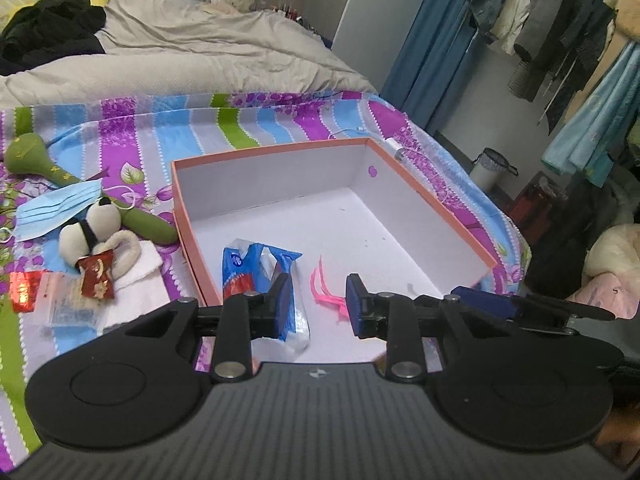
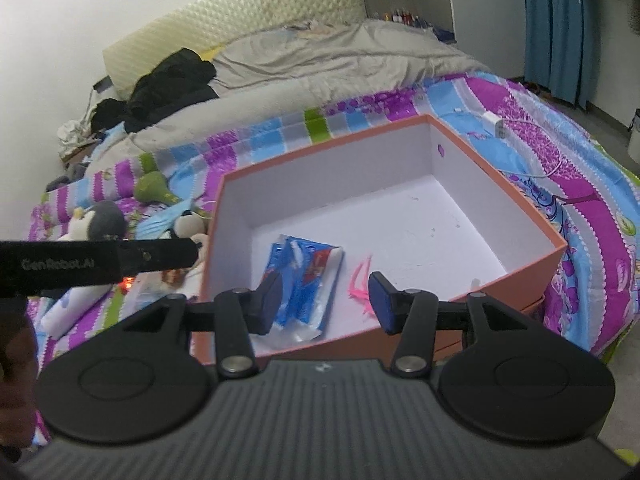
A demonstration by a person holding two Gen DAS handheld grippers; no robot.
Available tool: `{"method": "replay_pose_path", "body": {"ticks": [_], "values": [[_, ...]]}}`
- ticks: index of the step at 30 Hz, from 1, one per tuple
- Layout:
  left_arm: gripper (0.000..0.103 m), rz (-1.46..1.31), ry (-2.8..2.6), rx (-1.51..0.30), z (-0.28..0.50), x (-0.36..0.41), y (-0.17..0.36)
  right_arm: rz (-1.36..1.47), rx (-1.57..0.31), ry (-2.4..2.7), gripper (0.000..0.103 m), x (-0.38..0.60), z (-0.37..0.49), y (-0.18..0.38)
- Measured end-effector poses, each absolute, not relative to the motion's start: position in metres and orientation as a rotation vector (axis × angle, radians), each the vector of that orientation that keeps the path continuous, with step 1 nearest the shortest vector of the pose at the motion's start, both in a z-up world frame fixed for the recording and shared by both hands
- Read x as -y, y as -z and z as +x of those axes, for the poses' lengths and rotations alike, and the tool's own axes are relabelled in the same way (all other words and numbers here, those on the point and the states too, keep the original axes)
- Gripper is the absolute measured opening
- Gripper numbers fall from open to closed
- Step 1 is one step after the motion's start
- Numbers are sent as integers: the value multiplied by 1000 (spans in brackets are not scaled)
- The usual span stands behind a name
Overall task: Organize soft objects
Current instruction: 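Lift both grippers out of the box and back toward the pile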
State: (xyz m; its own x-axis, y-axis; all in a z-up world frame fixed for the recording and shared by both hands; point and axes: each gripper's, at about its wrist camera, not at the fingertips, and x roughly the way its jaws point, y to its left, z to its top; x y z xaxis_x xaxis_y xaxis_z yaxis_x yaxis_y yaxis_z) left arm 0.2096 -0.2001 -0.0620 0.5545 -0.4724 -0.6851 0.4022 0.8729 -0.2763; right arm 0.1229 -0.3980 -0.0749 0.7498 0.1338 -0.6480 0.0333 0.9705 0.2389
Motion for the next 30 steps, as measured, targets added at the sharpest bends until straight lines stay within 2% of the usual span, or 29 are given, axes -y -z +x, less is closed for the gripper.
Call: {"method": "replay_pose_path", "body": {"ticks": [16,30], "values": [[34,-116,491,-736,110,156,24,214,-634,-129,51,360,53,43],[34,-140,407,-720,47,105,21,178,-630,-222,51,320,19,39]]}}
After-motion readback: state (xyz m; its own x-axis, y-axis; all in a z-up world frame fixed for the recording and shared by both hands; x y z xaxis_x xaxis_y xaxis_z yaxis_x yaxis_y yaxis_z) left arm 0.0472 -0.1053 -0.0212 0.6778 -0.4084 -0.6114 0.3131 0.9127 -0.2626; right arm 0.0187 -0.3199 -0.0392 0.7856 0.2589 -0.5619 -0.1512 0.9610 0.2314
